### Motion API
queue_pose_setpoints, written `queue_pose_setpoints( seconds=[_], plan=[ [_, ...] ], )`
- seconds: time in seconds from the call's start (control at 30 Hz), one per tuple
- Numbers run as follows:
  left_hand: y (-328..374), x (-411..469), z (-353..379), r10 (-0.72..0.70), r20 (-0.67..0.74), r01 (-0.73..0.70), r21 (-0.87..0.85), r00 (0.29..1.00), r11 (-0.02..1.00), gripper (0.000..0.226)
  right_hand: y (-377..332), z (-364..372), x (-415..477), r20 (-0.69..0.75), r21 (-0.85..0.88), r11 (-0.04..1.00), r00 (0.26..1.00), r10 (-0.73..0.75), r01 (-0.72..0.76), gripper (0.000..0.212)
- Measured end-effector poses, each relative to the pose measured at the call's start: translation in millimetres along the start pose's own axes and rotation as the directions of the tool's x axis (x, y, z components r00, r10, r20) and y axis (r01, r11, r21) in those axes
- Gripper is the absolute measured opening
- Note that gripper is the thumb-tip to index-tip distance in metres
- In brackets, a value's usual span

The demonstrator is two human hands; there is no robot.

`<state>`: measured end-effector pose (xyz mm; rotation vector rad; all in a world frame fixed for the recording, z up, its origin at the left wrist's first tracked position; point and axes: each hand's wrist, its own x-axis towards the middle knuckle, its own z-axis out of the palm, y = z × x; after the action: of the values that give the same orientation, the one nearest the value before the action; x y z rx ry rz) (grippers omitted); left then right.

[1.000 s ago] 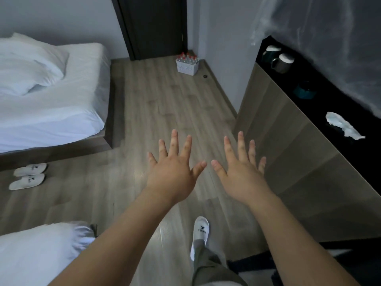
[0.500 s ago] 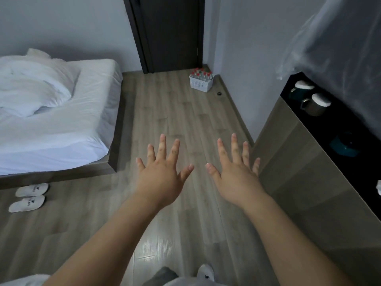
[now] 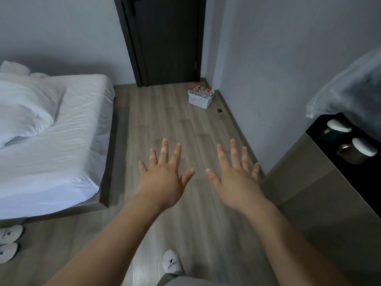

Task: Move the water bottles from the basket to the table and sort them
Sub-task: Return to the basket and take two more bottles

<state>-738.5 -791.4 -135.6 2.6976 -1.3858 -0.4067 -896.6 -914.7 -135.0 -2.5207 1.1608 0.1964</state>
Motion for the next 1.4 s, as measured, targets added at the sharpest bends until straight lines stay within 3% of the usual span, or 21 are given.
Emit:
queue_pose_setpoints(
  seconds=[0.2, 0.57, 1.07, 1.4],
  plan=[
    [-31.3, 99.9, -42.9, 0.075, -0.031, -0.075, 0.004, 0.997, 0.997, 0.081, -32.6, -24.7, 84.0, -0.053, 0.031, 0.997, 0.996, 0.076, -0.074, 0.075],
    [-42.4, 280.3, -52.1, 0.181, 0.008, -0.181, 0.035, 0.983, 0.983, 0.082, -37.0, -37.2, 250.2, -0.034, 0.080, 0.984, 0.986, 0.161, -0.158, 0.074],
    [-89.4, 534.1, -127.4, 0.053, -0.015, -0.053, 0.032, 0.998, 0.998, 0.082, -63.2, -123.1, 517.8, -0.012, 0.086, 0.991, 0.994, 0.106, -0.104, 0.074],
    [-139.7, 705.2, -148.4, 0.062, -0.002, -0.062, 0.001, 0.998, 0.998, 0.084, -101.9, -145.8, 686.4, -0.040, 0.023, 0.995, 0.994, 0.100, -0.099, 0.076]
  ],
)
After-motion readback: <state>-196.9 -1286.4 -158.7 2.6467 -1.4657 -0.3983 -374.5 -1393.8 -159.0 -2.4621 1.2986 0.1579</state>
